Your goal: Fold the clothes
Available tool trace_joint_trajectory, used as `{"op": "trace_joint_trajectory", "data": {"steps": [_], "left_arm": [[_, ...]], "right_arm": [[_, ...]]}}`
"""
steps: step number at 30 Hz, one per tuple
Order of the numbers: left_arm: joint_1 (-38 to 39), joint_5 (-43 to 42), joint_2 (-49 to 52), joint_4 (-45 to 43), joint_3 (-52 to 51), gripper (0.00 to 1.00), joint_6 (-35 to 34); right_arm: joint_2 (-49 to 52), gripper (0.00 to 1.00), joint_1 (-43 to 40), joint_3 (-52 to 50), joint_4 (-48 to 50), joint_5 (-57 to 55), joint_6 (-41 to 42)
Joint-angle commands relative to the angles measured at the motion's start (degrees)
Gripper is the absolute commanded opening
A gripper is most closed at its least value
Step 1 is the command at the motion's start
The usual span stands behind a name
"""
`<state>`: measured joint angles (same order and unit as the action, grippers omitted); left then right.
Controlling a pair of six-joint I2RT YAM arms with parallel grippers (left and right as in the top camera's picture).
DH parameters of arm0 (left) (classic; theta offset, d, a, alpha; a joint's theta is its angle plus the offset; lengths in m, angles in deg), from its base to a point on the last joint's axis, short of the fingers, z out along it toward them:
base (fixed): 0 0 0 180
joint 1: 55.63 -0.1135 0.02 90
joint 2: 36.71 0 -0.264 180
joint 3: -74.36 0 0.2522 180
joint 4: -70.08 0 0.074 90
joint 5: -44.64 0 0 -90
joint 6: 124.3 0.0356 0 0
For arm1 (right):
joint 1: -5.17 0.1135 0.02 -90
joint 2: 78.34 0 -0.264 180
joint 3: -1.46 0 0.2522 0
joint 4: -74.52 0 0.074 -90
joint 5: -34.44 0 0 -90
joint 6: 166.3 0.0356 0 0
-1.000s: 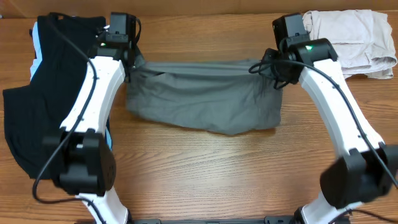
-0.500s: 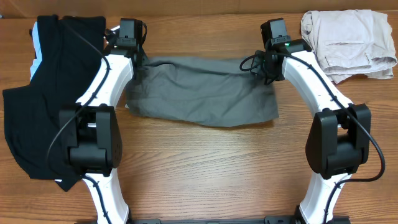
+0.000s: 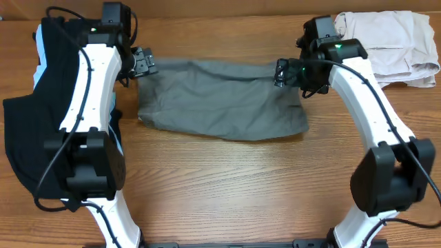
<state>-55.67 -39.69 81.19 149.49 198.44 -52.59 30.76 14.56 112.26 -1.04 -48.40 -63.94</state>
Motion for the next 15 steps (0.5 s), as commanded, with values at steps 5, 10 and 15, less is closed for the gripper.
{"op": "trace_joint_trajectory", "data": {"steps": [5,10,15], "left_arm": [[-2.6,-5.2,0.5,-0.8,-6.8,1.0,8.1],[-4.2,-6.9,1.7,-5.6,-12.2,1.0,9.8],[-4.2,-10.4,3.7,-11.8,-16.7,1.0,13.2]], "right_arm": [[-1.3,0.96,-0.1,1.2,-2.9,4.1,-5.0],[-1.3,0.96,-0.1,1.2,-2.9,4.1,-4.9],[-1.3,0.96,-0.1,1.2,-2.9,4.1,-4.9]]}}
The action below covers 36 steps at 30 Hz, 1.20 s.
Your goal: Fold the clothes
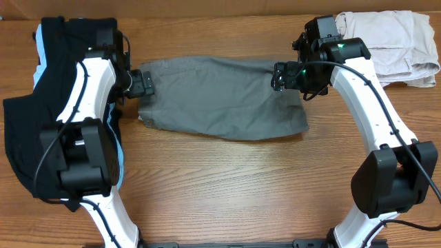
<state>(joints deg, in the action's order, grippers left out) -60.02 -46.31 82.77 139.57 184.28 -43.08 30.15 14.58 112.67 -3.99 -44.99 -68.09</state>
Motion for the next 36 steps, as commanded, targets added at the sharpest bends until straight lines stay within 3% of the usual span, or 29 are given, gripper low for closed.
{"op": "trace_joint_trajectory", "data": {"steps": [1,8,14,16,17,18,21,22,25,27,36], "left_arm": [[0.2,-5.2,2.7,-3.3,-3.3,1.0,4.7],[0.5,-11.3,6.9,-7.2,-4.7,0.98,7.5],[0.6,-11.1,10.4,-7.5,-4.7,0.84,7.5],[0.6,-11.1,11.4,-7.6,-4.7,0.74,7.5],[0.7,-11.1,11.9,-7.8,-4.7,0.59,7.5],[0.7,-11.1,12.1,-7.8,-4.7,0.52,7.5],[0.7,-11.1,12.4,-7.8,-4.7,0.07,7.5],[0.7,-11.2,12.4,-7.8,-4.7,0.04,7.5],[0.7,-11.5,11.3,-6.2,-3.7,0.04,7.5],[0.6,-11.6,10.1,-4.1,-2.2,0.04,7.5],[0.7,-11.5,1.6,5.4,7.1,0.04,9.1]], "right_arm": [[-0.7,0.96,-0.1,0.8,0.1,0.7,-0.8],[-0.7,0.93,-0.1,0.8,0.1,0.7,-0.7],[-0.7,0.88,-0.1,0.8,0.1,0.7,-0.7],[-0.7,0.84,-0.1,0.8,0.1,0.7,-0.7],[-0.7,0.79,-0.1,0.8,0.2,0.7,-0.7],[-0.7,0.77,-0.1,0.8,0.2,0.7,-0.7],[-0.7,0.6,-0.1,0.7,0.6,0.7,-0.1],[-0.7,0.53,-0.1,0.7,0.9,0.7,0.7],[-0.5,0.21,-0.1,-0.1,2.4,1.3,3.3],[-0.1,0.05,-0.1,-1.1,3.6,3.7,4.0],[4.9,0.04,-0.1,-8.3,10.3,10.4,5.6]]}}
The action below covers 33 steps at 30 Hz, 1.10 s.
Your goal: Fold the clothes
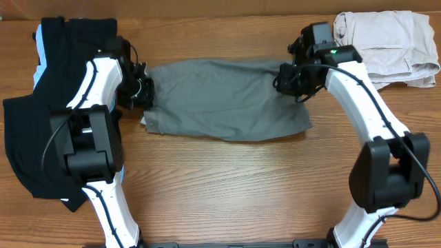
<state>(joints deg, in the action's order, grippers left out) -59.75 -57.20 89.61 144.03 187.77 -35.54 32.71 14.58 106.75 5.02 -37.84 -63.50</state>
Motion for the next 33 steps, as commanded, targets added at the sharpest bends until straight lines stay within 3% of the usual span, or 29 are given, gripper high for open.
{"op": "trace_joint_trajectory", "data": {"steps": [1,9,17,33], "left_arm": [[0.4,-0.7,-6.0,1.3,3.8,0.04,1.5],[0.4,-0.9,-12.5,3.0,4.0,0.04,1.6],[2.4,-8.5,-17.0,2.9,4.0,0.04,3.4],[22.5,-7.0,-14.2,-7.5,4.0,0.04,-1.2]], "right_arm": [[2.8,0.04,-0.1,-2.9,1.9,3.4,1.0],[6.9,0.04,-0.1,-7.8,7.6,3.0,3.8],[8.9,0.04,-0.1,-9.8,9.8,3.0,4.0],[8.9,0.04,-0.1,-9.8,9.9,3.0,4.0]]}}
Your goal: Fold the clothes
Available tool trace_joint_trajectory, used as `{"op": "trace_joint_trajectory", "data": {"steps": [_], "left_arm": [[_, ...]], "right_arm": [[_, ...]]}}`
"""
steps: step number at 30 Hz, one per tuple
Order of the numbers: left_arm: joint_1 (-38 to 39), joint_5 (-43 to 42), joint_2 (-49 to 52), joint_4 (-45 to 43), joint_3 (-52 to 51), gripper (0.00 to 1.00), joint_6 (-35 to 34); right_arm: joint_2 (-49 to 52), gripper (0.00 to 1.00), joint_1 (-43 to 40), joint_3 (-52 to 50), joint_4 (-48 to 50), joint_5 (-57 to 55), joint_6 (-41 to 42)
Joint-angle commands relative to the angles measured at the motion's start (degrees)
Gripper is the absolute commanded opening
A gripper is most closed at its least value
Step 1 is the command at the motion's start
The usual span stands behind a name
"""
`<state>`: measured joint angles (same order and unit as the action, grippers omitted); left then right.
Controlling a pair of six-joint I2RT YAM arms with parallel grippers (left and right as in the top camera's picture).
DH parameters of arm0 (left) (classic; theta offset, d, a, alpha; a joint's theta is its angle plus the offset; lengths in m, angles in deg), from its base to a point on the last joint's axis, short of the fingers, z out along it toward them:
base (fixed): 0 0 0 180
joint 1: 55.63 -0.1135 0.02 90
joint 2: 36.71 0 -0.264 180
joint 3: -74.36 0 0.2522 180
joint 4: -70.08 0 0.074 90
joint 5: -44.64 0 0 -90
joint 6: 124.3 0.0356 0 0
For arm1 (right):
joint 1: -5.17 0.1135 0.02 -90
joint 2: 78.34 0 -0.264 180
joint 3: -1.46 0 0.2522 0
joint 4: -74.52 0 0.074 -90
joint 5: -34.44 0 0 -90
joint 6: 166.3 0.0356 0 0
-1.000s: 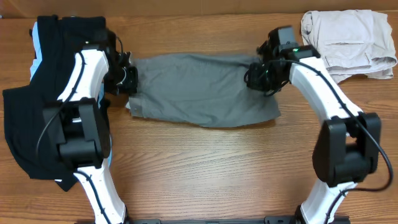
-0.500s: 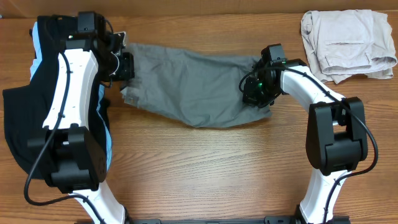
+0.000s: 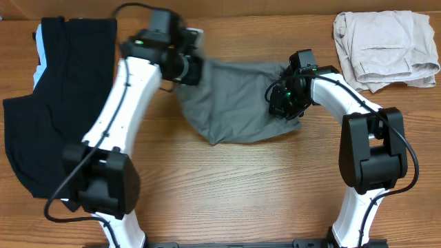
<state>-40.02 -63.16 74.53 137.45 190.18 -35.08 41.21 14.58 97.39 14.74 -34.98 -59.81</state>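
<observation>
A grey garment (image 3: 238, 103) lies bunched in the middle of the wooden table, narrower than a full spread and pulled toward the right. My left gripper (image 3: 193, 67) sits at its upper left corner, shut on the cloth and lifting it. At the garment's right edge my right gripper (image 3: 281, 102) presses down among the folds; its jaws are hidden by the wrist and the cloth.
A dark black and blue pile of clothes (image 3: 48, 96) covers the left side of the table. A folded beige garment (image 3: 386, 48) lies at the back right corner. Bare wood (image 3: 241, 193) runs along the front.
My left gripper has gone from the garment's left edge to a spot further right and back, dragging that edge inward. The right gripper has dropped lower on the right side.
The grey garment lay spread wide with a gripper at each upper corner. My left gripper then stood lower on the left edge while the right stayed at its corner. Now the left edge is carried toward the right and the garment is bunched.
</observation>
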Motion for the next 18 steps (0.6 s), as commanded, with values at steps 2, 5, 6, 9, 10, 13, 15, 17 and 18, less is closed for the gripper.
{"op": "trace_joint_trajectory", "data": {"steps": [2,5,6,9,10,13,15,17,18], "left_arm": [[5.1,-0.9,1.6,-2.4,1.6,0.04,-2.5],[8.0,-0.2,2.3,-5.2,1.6,0.04,-4.6],[8.8,-0.2,2.3,-6.3,1.6,0.04,-5.0],[11.2,0.1,2.3,-9.2,1.6,0.04,-6.0],[12.0,0.5,2.3,-10.1,1.6,0.04,-6.5],[13.6,1.9,2.7,-11.0,1.6,0.04,-7.2],[14.5,2.4,3.1,-11.0,1.6,0.04,-7.2],[15.1,3.0,3.5,-11.3,1.6,0.04,-7.4],[15.3,3.1,3.8,-11.7,1.6,0.04,-7.7]], "right_arm": [[0.4,0.04,-0.1,-0.4,0.2,0.1,0.3],[0.4,0.04,-0.1,-0.4,0.1,0.1,0.3],[0.4,0.04,-0.1,-0.4,0.2,0.1,0.3],[0.4,0.04,-0.1,-0.4,0.2,0.1,0.3],[0.4,0.04,-0.1,-0.4,0.2,0.1,0.3],[0.4,0.04,-0.1,-0.4,0.1,0.1,0.3],[0.4,0.04,-0.1,-0.4,0.1,0.1,0.3],[0.4,0.04,-0.1,-0.4,0.1,0.1,0.3],[0.4,0.04,-0.1,-0.4,0.1,0.1,0.3]]}}
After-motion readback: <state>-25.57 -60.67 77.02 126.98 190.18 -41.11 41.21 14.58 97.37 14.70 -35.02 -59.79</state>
